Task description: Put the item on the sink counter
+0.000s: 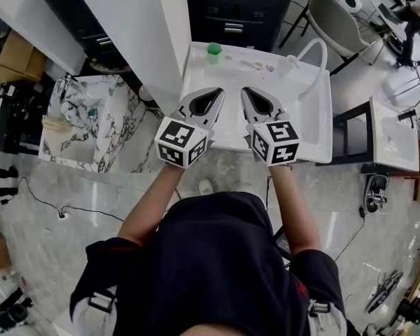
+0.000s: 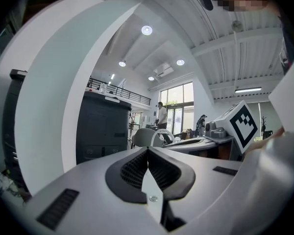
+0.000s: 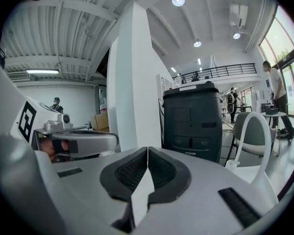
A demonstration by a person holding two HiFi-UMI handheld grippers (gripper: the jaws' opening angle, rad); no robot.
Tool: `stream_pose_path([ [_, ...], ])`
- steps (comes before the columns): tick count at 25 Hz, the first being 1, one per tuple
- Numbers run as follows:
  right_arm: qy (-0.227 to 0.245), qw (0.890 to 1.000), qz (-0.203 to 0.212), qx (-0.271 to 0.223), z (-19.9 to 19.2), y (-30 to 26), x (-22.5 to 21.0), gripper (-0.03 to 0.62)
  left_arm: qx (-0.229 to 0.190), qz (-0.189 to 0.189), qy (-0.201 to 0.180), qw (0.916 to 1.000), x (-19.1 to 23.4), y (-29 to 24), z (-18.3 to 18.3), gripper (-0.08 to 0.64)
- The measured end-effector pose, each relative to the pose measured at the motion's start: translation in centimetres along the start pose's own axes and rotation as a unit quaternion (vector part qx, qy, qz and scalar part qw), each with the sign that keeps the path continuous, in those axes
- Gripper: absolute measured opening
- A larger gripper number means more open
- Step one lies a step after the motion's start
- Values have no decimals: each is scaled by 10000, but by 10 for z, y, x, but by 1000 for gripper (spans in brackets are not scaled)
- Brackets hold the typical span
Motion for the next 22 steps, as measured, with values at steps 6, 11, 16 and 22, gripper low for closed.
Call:
stream_pose_path([
  [6, -36, 10000, -10, -22, 2, 17, -11, 35, -8, 19, -24, 10000, -18, -10, 4, 14],
  [11, -45, 9999, 45, -82, 6, 30, -18, 35, -45, 136, -68, 9999, -30, -13, 12, 14],
  [16, -6, 9999, 142, -78, 4, 40, -20, 35, -40, 219, -36, 9997, -42, -14, 10, 14],
  [22, 66, 9996, 246, -81, 5, 50, -23, 35, -45, 253, -11, 9997, -55, -17, 10, 14],
])
Point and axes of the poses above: the fingertips, and each gripper's own axes: y backward along the fingers, x to its left, z out of its top, the point moved 5 cm from there along y, backward along the fingers, and after that the axes turned 8 degrees about z, right-handed, at the moved point
